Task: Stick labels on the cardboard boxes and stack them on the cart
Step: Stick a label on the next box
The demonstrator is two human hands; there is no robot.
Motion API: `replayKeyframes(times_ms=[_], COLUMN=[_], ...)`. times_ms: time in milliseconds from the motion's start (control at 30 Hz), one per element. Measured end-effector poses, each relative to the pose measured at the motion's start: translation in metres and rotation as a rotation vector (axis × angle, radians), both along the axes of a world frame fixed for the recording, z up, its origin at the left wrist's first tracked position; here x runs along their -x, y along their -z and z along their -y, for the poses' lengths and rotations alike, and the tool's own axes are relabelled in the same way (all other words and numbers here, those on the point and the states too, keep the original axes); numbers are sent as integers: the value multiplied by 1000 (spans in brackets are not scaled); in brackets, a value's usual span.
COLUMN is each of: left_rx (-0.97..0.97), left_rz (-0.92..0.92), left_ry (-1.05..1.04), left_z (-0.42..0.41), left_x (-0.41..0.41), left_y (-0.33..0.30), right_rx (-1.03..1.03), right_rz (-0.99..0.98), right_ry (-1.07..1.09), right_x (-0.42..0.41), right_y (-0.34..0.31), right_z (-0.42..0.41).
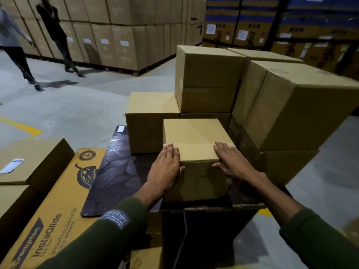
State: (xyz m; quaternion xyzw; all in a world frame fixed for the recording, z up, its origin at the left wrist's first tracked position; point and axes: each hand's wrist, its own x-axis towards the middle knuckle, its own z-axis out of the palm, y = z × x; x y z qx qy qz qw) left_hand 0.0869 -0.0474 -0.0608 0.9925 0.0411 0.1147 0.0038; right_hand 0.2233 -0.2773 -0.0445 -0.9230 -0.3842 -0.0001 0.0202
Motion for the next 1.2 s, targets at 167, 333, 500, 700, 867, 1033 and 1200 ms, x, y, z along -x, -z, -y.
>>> replayKeyframes(times_ms=[167,333,500,700,867,1033,1200], left_rx=[-23,-34,-32,-40,-38,-32,-21], left_rz=[-19,-37,-47,-38,-34,-42,-37], left_ry=[14,10,13,16,19,25,37], left_z=[13,23,34,39,42,39,38], left_x=[-14,-28,-42,-54,-60,-66,-70], left_y=[-1,0,1,6,6,8,8], right_rx=[-8,-22,-40,-56,-53,-61,-76], right_rz=[-21,-41,-43,-66,-57,-40,-25], right_ry=[16,36,43,40,42,39,41], right_x=[-12,-23,-36,-49,-55,-59,-60], right_y=[0,-1,0,2,2,6,7], right_z=[13,21,33,40,44,45,45])
